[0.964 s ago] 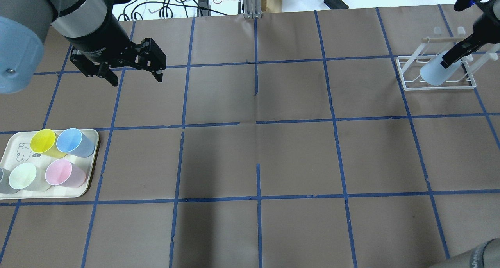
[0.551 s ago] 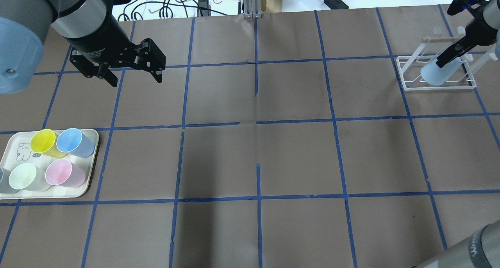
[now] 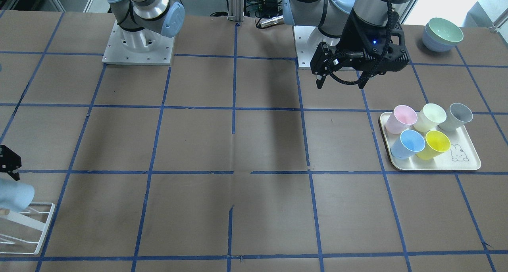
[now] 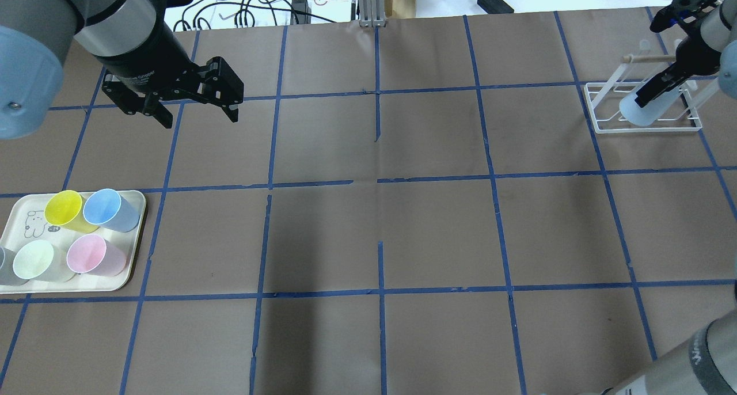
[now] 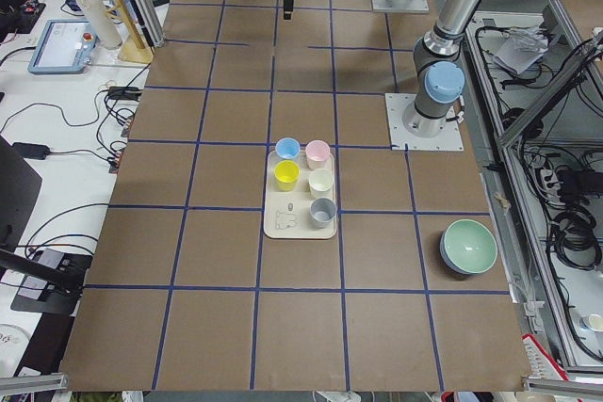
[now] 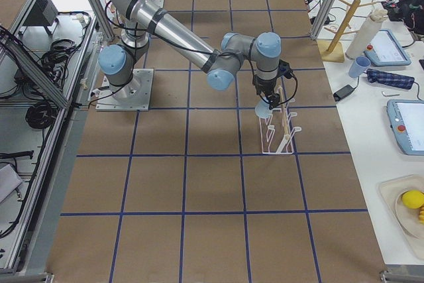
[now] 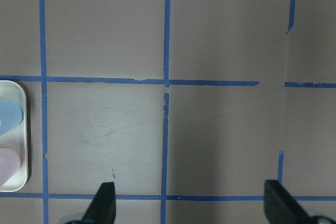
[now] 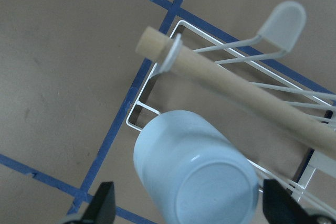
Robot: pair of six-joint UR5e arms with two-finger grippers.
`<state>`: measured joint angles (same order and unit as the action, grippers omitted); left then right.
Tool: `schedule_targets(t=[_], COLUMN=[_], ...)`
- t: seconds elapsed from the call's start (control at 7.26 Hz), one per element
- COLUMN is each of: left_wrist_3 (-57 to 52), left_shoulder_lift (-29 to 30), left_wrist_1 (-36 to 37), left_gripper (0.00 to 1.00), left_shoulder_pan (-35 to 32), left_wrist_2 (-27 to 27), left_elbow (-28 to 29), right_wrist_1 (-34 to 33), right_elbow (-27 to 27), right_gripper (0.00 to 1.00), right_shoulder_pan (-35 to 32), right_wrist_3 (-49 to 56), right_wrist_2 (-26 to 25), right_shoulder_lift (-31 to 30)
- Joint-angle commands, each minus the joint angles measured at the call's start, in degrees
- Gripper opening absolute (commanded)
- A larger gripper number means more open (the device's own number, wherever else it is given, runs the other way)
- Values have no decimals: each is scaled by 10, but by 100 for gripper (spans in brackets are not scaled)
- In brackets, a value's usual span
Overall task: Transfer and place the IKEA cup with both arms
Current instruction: 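Lower the right gripper around the upside-down light blue cup and close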
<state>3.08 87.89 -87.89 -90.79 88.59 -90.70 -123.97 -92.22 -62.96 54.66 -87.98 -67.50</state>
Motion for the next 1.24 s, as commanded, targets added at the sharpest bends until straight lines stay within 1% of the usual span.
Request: schedule_targets(t=[0.0, 1.1], left_wrist_3=[0, 0], left_shoulder_lift=[0, 0], left_wrist_1=[0, 1], left_gripper=[100, 100], left_shoulder_pan=[0, 0], left_wrist_2=[0, 0], left_elbow=[0, -1], right_wrist_1=[0, 8], right_elbow=[0, 0], right_gripper=[100, 99], right_shoulder_pan=[0, 0], right_wrist_3=[0, 4], right_wrist_2=[0, -6], right_shoulder_lift=[7, 18])
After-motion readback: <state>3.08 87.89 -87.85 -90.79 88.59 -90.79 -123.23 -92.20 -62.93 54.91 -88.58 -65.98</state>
